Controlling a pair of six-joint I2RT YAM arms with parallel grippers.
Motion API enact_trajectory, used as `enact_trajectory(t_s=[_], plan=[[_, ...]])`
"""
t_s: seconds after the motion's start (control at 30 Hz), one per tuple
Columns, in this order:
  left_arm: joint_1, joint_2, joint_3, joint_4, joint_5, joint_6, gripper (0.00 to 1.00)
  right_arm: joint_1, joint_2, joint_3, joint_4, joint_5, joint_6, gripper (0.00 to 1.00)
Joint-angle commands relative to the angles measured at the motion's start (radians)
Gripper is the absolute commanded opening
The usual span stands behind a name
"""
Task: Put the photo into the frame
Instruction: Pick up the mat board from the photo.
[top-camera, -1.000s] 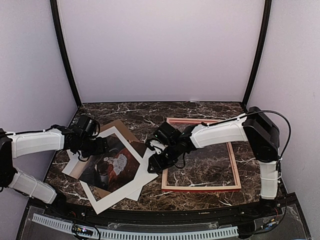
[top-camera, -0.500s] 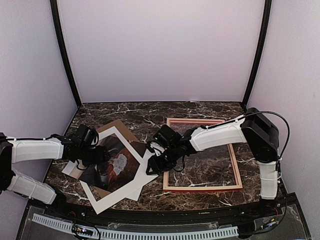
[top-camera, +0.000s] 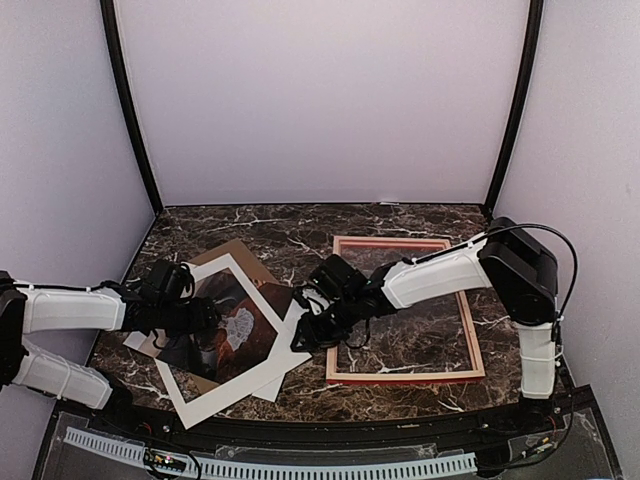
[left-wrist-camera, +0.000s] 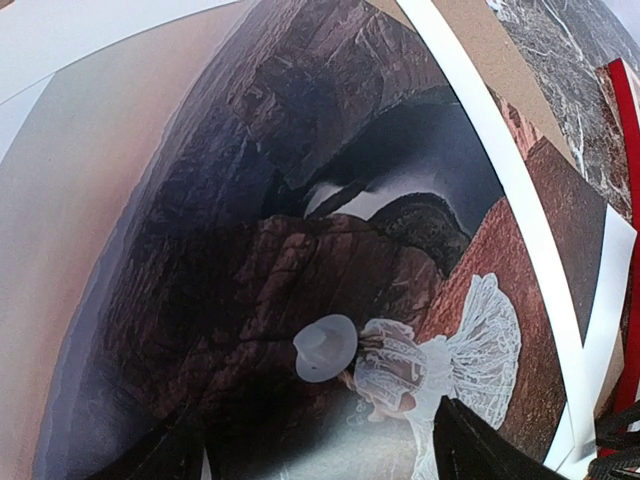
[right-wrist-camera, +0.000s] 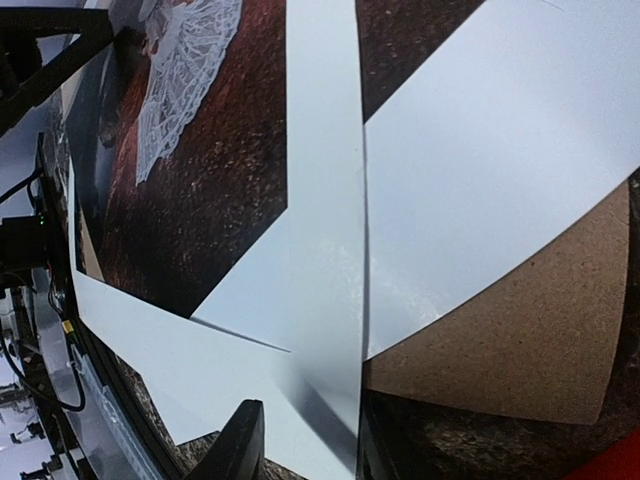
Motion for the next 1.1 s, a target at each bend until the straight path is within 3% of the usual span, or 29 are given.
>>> enact_trajectory(t_s=[0.0, 0.2, 0.57, 0.87, 1.07], plan=[[-0.006, -0.005, -0.04, 0.013, 0.015, -0.009, 0.82, -0.002, 0.002, -0.059, 0.052, -0.039, 0.042, 0.28], [-0.006, 0.008, -0.048, 0.031, 0.014, -0.011, 0.82, -0.02, -0.02, -0.11, 0.151, -0.094, 0.085, 0.19], [-0.007, 0.025, -0.036, 0.041, 0.018, -0.008, 0.82, -0.03, -0.015, -0.123, 0.259, -0.187, 0.129, 0.12], [-0.007, 0.042, -0.029, 0.046, 0.024, -0.007, 0.81, -0.029, 0.002, -0.118, 0.319, -0.227, 0.162, 0.11], [-0.013, 0.047, -0.031, 0.054, 0.026, -0.013, 0.81, -0.03, 0.009, -0.125, 0.361, -0.245, 0.189, 0.15]])
